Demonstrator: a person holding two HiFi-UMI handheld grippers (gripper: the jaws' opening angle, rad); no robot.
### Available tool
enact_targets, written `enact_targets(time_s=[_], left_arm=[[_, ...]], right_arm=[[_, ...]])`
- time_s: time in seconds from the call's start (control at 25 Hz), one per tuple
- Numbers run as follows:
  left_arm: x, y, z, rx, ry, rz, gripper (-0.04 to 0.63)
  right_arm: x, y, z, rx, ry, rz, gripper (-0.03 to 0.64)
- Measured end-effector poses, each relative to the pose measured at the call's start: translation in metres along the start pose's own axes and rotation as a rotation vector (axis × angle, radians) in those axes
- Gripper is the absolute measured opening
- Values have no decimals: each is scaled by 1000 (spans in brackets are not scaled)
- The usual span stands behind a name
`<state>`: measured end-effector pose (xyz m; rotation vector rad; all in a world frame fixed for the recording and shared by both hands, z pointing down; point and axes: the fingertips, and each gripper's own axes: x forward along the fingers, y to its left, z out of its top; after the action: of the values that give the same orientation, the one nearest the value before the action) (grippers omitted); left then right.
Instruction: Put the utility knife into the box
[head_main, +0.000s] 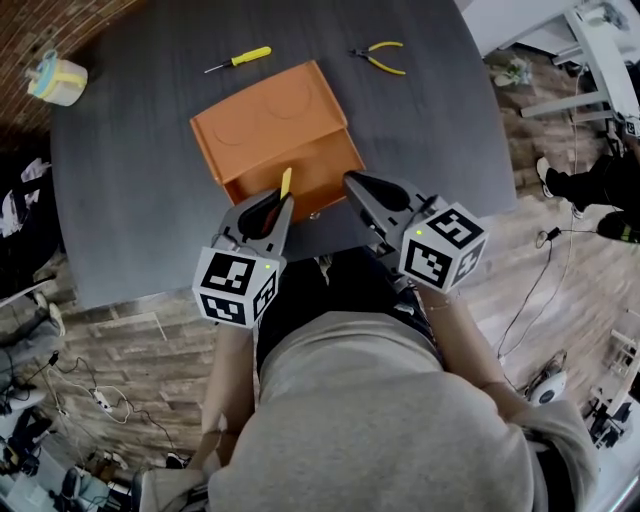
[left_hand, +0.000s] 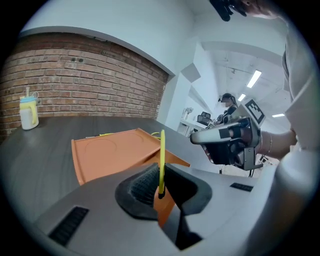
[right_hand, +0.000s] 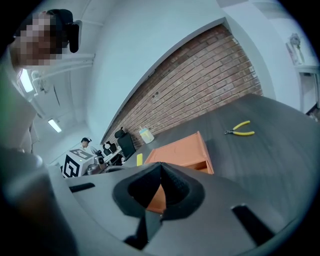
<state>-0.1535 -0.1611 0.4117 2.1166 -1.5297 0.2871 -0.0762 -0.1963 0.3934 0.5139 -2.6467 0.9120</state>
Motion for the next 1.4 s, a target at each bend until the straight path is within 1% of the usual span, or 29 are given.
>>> enact_targets(time_s=[0.16,0.36,0.48,0.6,0.84,1.08,1.28,1.4], left_arm=[[6,6,-6,89,78,0,38],[22,8,-10,261,184,-9,38],[33,7,-14,320,243,-35,38],[43,6,-19,375,290,-44,38],[56,11,-36,482,410,-20,38],[68,13,-50,537,494,-38,38],[78,14,-61,527,530,-56,38],[81,17,-67,554,559,-55,38]], right_arm=[[5,-3,0,13,-4,-3,6],[4,-10,-2,38,-22,-12,6],[2,-15,-4,56,-26,-25,6],[-2,-19,-9,72,-26,-41,6],[-9,-24,-19,99,-31,-69,6],[-8,-27,-23,124,-33,-87,6],[-9,-28,-26,136,-35,-92,6],[-10,-29,-27,151,-32,-99,6]])
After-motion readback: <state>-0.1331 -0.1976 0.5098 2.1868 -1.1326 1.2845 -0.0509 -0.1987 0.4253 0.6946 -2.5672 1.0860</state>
